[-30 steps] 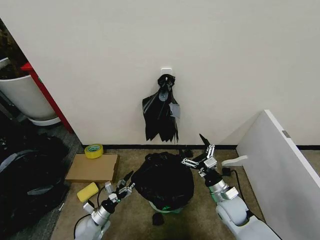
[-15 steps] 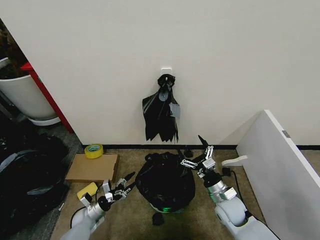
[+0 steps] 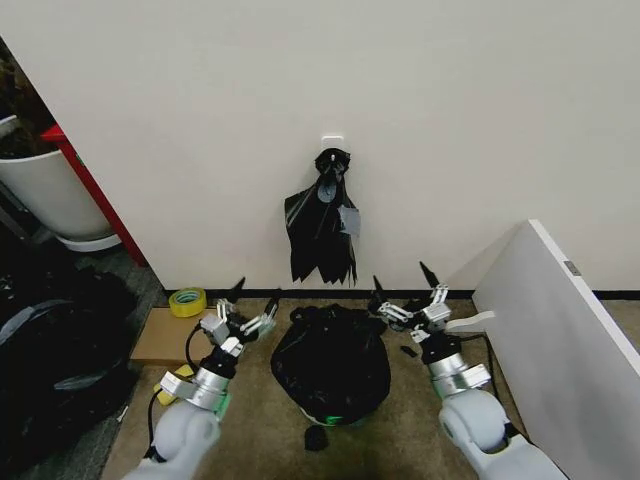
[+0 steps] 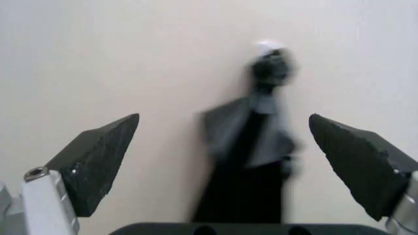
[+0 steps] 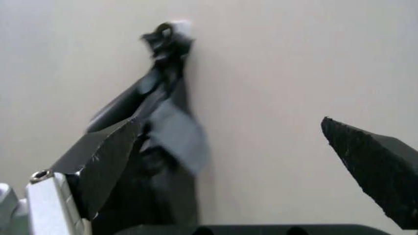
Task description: Place the garbage bag over the trash bin.
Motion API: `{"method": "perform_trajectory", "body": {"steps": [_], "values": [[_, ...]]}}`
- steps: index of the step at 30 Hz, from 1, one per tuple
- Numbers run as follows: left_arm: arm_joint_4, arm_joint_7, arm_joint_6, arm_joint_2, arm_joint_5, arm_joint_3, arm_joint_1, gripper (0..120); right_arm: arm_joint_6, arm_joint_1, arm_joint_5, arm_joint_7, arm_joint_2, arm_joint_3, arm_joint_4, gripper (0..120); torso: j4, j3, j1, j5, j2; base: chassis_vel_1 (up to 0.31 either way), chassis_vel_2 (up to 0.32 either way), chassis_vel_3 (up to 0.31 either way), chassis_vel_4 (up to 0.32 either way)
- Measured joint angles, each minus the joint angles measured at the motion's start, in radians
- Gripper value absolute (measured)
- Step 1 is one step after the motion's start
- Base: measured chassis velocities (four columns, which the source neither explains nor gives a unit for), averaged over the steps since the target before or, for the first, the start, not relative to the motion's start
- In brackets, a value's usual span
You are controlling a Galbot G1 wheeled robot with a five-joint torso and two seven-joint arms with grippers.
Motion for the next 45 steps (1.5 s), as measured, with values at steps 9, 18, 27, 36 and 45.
{"method": "perform_trajectory", "body": {"steps": [9,18,27,36,45], "values": [[-0.183,-0.432,0.196,-0.004,0.192,-0.019,0.096,100,-0.075,-0.108,-0.001,-0.028,0.131,0.175,0.086,100,-0.0002,0.000,0.000,-0.0004,0.000,0.000,0.000,0.000,0.000],[-0.134,-0.341,0.080,-0.038,0.178,-0.028,0.155,100,-0.034,-0.158,-0.010,-0.048,0.267,0.214,0.087,100,-0.0001,0.000,0.000,-0.0004,0.000,0.000,0.000,0.000,0.000],[-0.233,-0.367,0.177,-0.044,0.245,-0.022,0.200,100,-0.014,-0.228,-0.044,-0.062,0.286,0.233,0.135,100,0.0000,0.000,0.000,-0.0003,0.000,0.000,0.000,0.000,0.000],[-0.308,-0.360,0.303,0.008,0.134,-0.108,0.164,100,-0.017,-0.242,-0.110,-0.065,0.244,0.287,0.134,100,-0.0001,0.000,0.000,-0.0003,0.000,0.000,0.000,0.000,0.000],[-0.271,-0.335,0.308,-0.026,0.115,-0.077,0.154,100,-0.115,-0.247,0.043,-0.074,0.234,0.243,0.147,100,-0.0001,0.000,0.000,-0.0004,0.000,0.000,0.000,0.000,0.000]]}}
